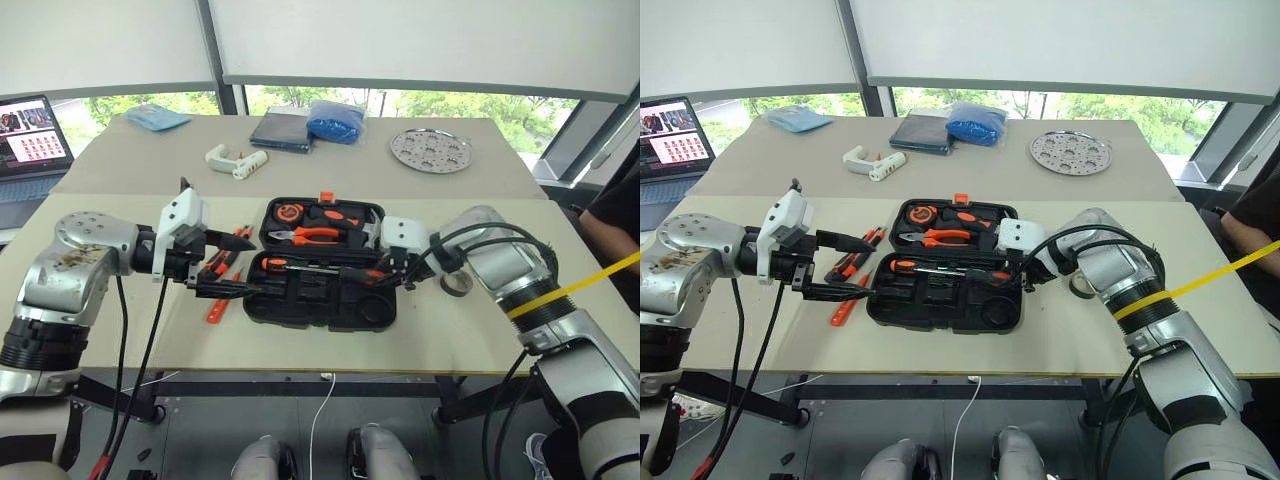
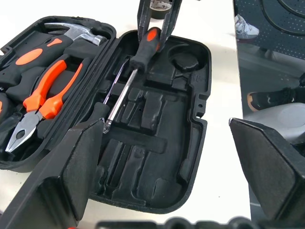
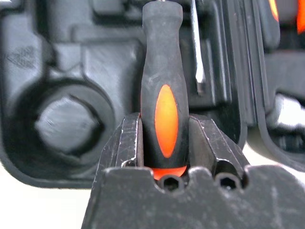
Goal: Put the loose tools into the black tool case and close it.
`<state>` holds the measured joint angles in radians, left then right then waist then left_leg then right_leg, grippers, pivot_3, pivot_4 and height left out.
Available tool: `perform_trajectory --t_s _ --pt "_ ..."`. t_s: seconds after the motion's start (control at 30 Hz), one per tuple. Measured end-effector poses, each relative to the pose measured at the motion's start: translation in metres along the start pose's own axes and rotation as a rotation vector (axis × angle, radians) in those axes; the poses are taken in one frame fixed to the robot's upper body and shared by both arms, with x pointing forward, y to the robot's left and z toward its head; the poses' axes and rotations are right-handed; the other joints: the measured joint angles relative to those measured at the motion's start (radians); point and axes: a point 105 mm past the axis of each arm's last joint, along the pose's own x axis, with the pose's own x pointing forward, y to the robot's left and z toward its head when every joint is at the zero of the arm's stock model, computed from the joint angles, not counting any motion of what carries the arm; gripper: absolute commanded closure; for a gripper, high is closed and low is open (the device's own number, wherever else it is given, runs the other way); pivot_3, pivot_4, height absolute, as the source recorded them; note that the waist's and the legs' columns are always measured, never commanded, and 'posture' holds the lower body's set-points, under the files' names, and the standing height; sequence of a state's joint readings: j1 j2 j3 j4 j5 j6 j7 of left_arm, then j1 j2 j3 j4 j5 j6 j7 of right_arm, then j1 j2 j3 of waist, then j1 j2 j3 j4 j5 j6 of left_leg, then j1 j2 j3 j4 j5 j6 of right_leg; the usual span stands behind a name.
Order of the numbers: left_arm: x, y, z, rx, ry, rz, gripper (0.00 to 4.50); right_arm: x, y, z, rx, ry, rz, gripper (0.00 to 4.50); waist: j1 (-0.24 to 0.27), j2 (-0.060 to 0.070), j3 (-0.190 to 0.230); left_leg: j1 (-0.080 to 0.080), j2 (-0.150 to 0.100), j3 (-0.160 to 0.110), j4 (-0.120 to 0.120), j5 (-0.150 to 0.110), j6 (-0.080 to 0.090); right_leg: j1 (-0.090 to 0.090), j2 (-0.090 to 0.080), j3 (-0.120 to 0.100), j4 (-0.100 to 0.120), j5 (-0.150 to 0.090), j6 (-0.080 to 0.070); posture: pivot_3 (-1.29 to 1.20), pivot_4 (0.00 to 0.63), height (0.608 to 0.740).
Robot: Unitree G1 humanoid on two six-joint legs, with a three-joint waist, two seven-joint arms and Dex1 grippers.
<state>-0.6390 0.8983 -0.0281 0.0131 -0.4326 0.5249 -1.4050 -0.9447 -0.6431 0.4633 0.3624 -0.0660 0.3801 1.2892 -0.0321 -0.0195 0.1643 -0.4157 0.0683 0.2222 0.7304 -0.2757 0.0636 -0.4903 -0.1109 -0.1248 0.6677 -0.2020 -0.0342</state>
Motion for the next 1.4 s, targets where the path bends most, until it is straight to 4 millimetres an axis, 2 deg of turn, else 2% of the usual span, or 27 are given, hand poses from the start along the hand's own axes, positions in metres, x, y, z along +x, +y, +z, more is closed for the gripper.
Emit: perform_trajectory --t_s 0.07,0.1,0.37,0.6,0.63,0.73,1.0,1.4 --pt "0.000 0.000 0.000 0.001 0.000 0.001 0.00 0.002 0.000 0.001 0.002 -0.001 0.000 3.50 0.000 0.000 0.000 0.000 0.000 0.000 0.000 0.000 0.000 0.000 0.000 0.000 0.000 0.000 0.000 0.00 0.150 0.718" --pt "0.000 0.001 0.001 0.003 -0.003 0.002 0.00 0.003 0.000 0.001 0.001 -0.002 0.002 3.00 0.000 0.000 0.000 0.000 0.000 0.000 0.000 0.000 0.000 0.000 0.000 0.000 0.000 0.000 0.000 0.00 0.150 0.718" --pt "0.002 0.002 0.004 0.018 -0.011 0.005 0.00 0.000 -0.003 0.013 0.004 -0.054 -0.010 0.36 -0.007 0.000 0.000 0.000 0.000 0.000 0.000 0.000 0.000 0.000 0.001 0.000 0.000 0.000 0.000 0.00 0.150 0.718" --pt "0.003 0.005 0.003 0.021 -0.017 0.009 0.00 0.003 -0.002 0.031 0.025 -0.110 -0.008 0.36 -0.010 0.000 0.000 0.000 0.000 0.000 0.000 0.000 0.000 -0.001 0.000 0.000 0.002 0.000 -0.001 0.00 0.150 0.718" --pt "0.004 0.006 0.003 0.019 -0.020 0.010 0.00 0.004 -0.002 0.032 0.039 -0.121 -0.011 0.87 -0.010 0.000 0.000 0.000 0.000 0.000 0.000 0.000 0.000 -0.001 0.000 0.000 0.002 0.000 -0.001 0.00 0.150 0.718" --pt "0.003 0.007 0.002 0.017 -0.020 0.013 0.00 0.004 -0.002 0.032 0.052 -0.122 -0.017 1.66 -0.010 0.000 0.000 0.000 0.000 0.000 0.000 0.000 0.000 -0.001 0.000 0.000 0.002 0.000 -0.001 0.00 0.150 0.718" --pt "0.003 0.007 0.002 0.026 -0.015 0.016 0.00 0.011 -0.002 0.039 0.102 -0.158 -0.019 4.46 -0.012 0.000 0.000 0.000 0.000 0.000 0.000 0.000 0.000 -0.001 0.000 0.000 0.003 0.002 -0.004 0.00 0.150 0.718" --pt "0.003 0.008 -0.002 0.017 0.004 0.016 0.00 0.023 0.003 0.042 0.136 -0.174 -0.009 4.49 -0.011 0.000 0.000 0.000 0.000 0.000 0.000 0.000 0.000 -0.001 0.000 0.000 0.003 0.001 -0.004 0.00 0.150 0.718"
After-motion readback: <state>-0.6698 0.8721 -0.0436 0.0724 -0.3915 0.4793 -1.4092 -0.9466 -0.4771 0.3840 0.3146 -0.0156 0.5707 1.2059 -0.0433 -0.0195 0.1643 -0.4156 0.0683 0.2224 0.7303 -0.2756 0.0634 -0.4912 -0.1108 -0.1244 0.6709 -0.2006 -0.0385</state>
